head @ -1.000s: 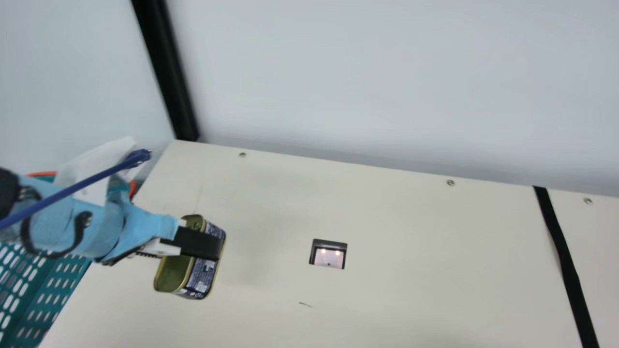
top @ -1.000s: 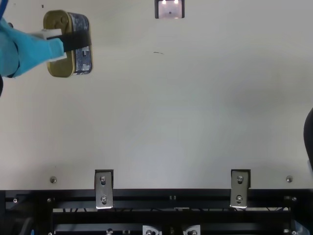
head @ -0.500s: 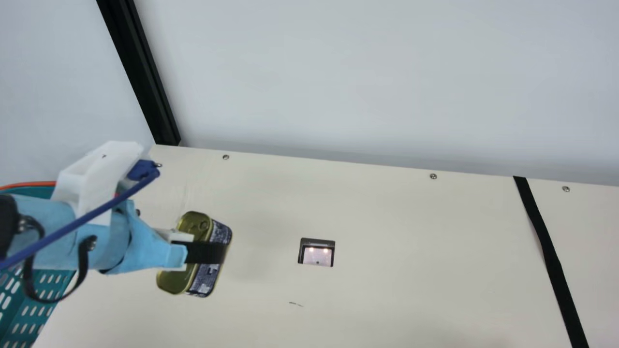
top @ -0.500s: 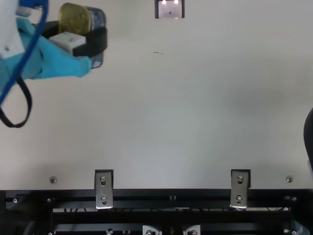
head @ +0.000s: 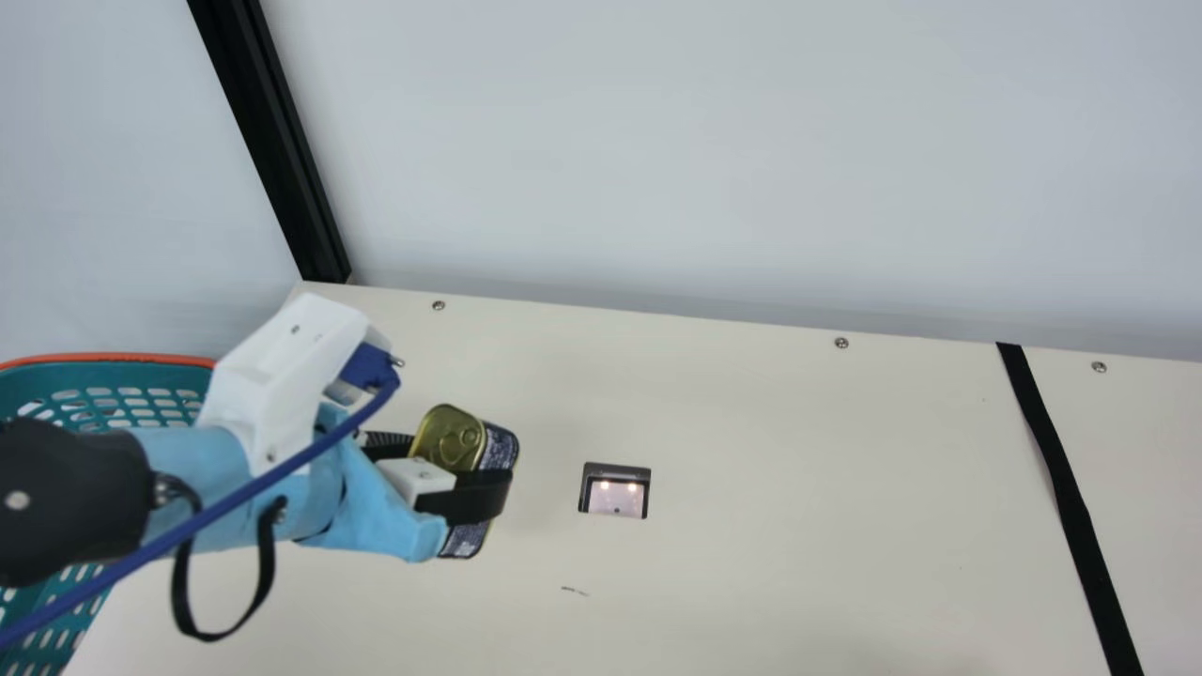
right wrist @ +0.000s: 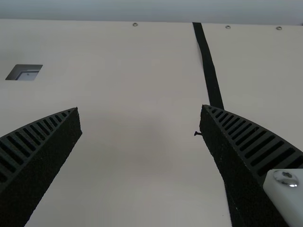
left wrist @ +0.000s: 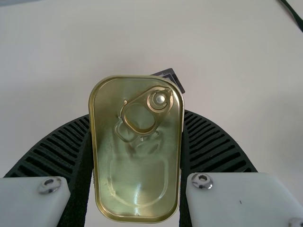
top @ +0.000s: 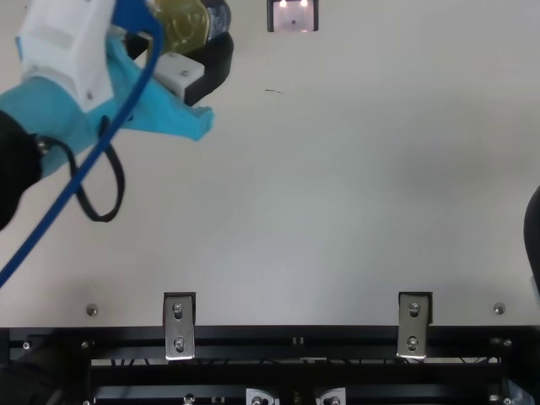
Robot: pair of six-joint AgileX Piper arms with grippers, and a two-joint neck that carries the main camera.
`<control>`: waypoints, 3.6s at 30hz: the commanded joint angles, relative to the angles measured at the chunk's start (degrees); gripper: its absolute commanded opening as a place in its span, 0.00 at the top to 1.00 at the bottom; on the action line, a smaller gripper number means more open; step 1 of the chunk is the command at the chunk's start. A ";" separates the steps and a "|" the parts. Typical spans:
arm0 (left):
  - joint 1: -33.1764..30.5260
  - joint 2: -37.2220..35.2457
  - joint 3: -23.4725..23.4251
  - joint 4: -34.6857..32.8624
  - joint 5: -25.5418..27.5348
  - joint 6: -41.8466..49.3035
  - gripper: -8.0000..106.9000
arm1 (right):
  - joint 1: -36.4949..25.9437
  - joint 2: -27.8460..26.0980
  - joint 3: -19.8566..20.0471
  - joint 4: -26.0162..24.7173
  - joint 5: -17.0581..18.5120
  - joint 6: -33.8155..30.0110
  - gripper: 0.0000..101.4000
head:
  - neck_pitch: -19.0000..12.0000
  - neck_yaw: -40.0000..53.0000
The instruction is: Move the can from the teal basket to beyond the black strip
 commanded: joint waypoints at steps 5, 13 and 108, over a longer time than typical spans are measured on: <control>-3.56 2.09 1.34 -2.95 -10.58 2.69 0.84 | 0.00 0.00 0.00 0.00 0.00 0.00 0.00 | -0.21 -0.11; -8.56 5.28 1.28 -8.50 -20.30 6.18 0.84 | 0.00 0.00 0.00 0.00 0.00 0.00 0.00 | -0.21 -0.11; -17.40 4.79 8.33 63.27 -40.11 -63.70 0.84 | 0.00 0.00 0.00 0.00 0.00 0.00 0.00 | -0.21 -0.11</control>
